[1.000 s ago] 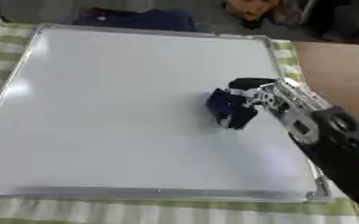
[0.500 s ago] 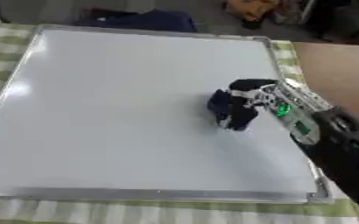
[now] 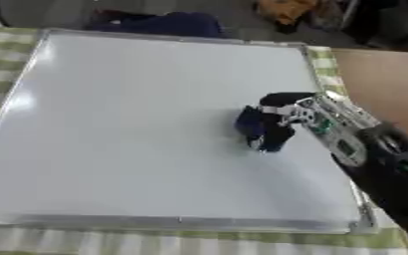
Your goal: Wipe the whiteboard clean with a brush.
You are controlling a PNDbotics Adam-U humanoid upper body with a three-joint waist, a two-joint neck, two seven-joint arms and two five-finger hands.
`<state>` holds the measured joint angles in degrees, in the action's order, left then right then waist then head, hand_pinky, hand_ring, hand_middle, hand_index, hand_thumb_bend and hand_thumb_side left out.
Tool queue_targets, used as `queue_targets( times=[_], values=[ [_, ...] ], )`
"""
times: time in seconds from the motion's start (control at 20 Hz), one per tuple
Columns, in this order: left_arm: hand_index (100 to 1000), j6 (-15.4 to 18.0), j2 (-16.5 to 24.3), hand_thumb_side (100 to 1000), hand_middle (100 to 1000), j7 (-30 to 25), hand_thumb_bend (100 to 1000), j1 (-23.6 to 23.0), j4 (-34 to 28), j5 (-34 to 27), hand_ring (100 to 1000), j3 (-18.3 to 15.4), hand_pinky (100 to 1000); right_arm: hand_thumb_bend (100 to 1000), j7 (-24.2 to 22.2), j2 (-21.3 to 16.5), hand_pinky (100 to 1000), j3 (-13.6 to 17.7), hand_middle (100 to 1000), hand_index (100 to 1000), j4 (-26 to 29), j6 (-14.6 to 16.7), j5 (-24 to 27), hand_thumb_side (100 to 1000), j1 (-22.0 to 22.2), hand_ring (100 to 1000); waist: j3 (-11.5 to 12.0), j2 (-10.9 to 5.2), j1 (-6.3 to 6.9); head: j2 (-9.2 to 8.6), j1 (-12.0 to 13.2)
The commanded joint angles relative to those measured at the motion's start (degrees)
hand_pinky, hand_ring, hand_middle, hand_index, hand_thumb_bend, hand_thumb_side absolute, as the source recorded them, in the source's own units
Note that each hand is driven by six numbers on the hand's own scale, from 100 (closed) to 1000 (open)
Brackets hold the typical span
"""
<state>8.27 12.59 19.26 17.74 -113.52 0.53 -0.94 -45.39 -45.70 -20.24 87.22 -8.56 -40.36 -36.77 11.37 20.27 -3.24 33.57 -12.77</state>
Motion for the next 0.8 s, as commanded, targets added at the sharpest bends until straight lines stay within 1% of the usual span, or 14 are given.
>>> queue_targets(
  times=[0.05, 0.2, 0.4, 0.55, 0.8],
  values=[
    [812, 0.09, 0.69, 1000, 772, -0.27, 207, 0.66, -1.07, -0.05, 794, -0.04, 651, 100, -1.5, -0.42, 596, -2.5, 540, 283, 1.52, 0.41, 1.02, 403, 1.12, 700, 0.1, -0.67, 0.35, -0.76, 0.0],
    [812, 0.1, 0.7, 1000, 772, -0.27, 208, 0.65, -1.07, -0.07, 793, -0.06, 651, 100, -2.27, -0.63, 598, -3.03, 549, 282, 3.03, 0.68, 1.49, 384, 1.4, 702, 0.1, -0.67, 0.32, -0.79, -0.03],
    [813, 0.1, 0.7, 1000, 772, -0.27, 208, 0.67, -1.07, -0.11, 793, -0.07, 650, 100, -3.64, -1.05, 603, -3.48, 558, 277, 5.32, 1.04, 2.46, 331, 1.8, 707, 0.06, -0.72, 0.25, -0.84, -0.05],
    [812, 0.1, 0.69, 1000, 772, -0.3, 208, 0.69, -1.07, -0.15, 793, -0.07, 650, 100, -4.4, -1.31, 604, -3.6, 586, 261, 6.69, 1.06, 2.74, 329, 1.93, 714, 0.0, -0.77, 0.24, -0.9, -0.02],
    [812, 0.06, 0.68, 1000, 773, -0.39, 208, 0.66, -1.07, -0.17, 793, -0.03, 650, 100, -4.98, -1.62, 613, -3.93, 595, 258, 8.92, 1.22, 2.99, 337, 2.02, 719, 0.01, -0.75, 0.23, -0.81, -0.08]
  ],
)
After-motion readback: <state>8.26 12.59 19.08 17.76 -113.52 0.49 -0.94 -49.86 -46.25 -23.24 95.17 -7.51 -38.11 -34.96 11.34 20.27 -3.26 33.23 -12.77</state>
